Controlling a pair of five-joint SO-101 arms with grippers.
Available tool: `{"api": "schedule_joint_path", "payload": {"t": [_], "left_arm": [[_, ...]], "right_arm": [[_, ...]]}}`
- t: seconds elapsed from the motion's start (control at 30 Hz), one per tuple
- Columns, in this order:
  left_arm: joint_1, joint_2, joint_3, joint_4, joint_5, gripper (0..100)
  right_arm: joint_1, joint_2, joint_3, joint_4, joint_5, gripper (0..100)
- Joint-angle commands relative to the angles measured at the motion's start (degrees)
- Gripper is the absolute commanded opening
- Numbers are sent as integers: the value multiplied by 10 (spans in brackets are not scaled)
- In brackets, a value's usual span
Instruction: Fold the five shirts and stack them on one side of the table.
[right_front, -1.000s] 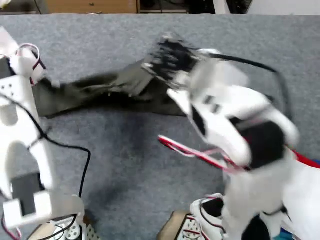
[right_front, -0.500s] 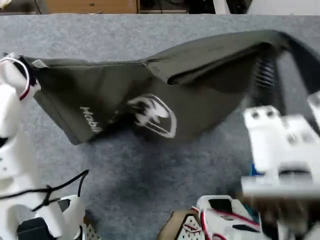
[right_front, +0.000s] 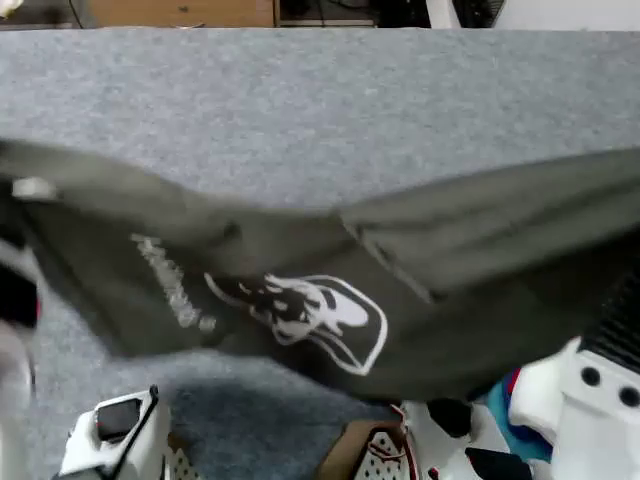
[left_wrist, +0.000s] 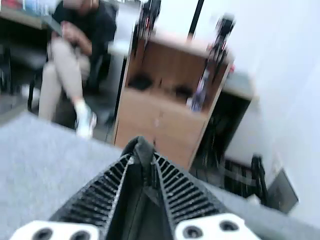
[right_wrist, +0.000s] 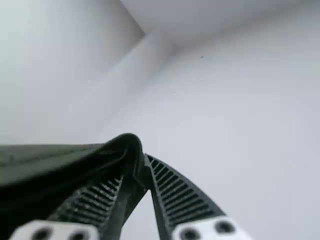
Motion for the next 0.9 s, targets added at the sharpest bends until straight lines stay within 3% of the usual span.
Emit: {"api": "schedule_joint_path", "payload": {"t": [0.0, 0.27, 0.37, 0.53, 0.73, 0.87], "left_arm": [[-1, -13, -3, 5, -19, 18], [0, -40, 124, 2, -26, 18], [0, -40, 212, -46, -23, 18], [0, -40, 427, -235, -22, 18], [0, -22, 687, -556, -22, 18], [0, 48, 754, -734, -21, 18]], "right_arm": [[9, 0, -6, -16, 14, 3], [6, 5, 93, -13, 14, 3], [-34, 5, 187, -16, 24, 3], [-95, 17, 368, -47, 48, 3], [-96, 77, 582, -208, 45, 3], [-97, 143, 655, -317, 30, 3]]}}
